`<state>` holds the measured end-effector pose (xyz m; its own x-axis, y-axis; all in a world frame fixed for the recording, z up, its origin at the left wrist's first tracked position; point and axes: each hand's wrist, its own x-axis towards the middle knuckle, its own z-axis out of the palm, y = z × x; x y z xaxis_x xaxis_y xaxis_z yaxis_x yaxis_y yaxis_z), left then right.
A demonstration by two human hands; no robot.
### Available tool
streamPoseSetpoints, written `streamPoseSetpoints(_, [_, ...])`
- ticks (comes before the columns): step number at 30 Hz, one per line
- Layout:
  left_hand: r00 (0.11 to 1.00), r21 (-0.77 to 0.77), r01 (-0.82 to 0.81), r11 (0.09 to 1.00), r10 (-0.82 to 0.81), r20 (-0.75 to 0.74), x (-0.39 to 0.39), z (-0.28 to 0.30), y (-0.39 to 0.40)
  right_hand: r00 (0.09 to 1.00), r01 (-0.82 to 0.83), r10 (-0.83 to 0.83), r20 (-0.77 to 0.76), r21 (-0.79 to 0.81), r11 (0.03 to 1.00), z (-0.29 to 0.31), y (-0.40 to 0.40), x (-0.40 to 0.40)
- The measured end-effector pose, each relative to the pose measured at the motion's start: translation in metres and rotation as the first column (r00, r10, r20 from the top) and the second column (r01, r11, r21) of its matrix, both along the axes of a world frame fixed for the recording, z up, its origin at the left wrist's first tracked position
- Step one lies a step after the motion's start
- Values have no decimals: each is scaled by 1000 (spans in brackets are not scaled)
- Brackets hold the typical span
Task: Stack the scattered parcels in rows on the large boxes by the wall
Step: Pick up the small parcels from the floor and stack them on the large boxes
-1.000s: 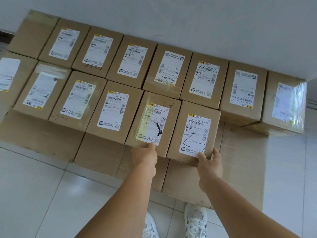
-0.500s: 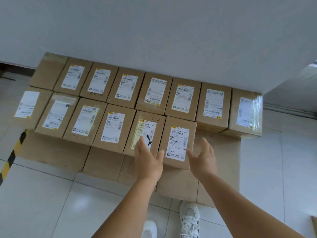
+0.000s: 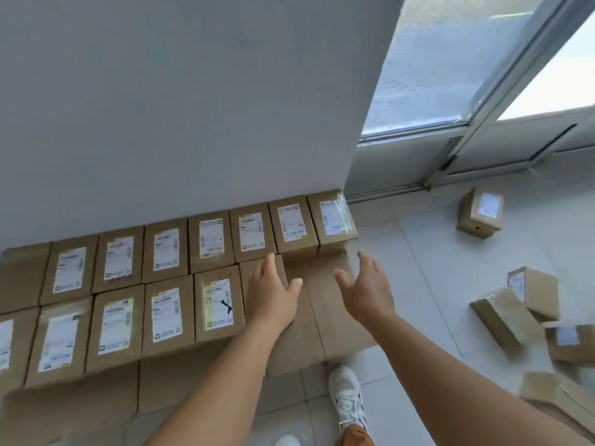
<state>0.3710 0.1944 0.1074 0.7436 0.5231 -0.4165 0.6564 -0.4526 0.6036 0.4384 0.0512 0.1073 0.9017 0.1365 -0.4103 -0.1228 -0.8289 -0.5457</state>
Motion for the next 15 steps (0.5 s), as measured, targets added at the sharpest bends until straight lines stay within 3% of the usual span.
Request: streamPoseSetpoints(15, [895, -25, 445, 895, -444, 44, 77, 62, -205, 889, 454, -458, 26, 84, 887, 69, -211, 11])
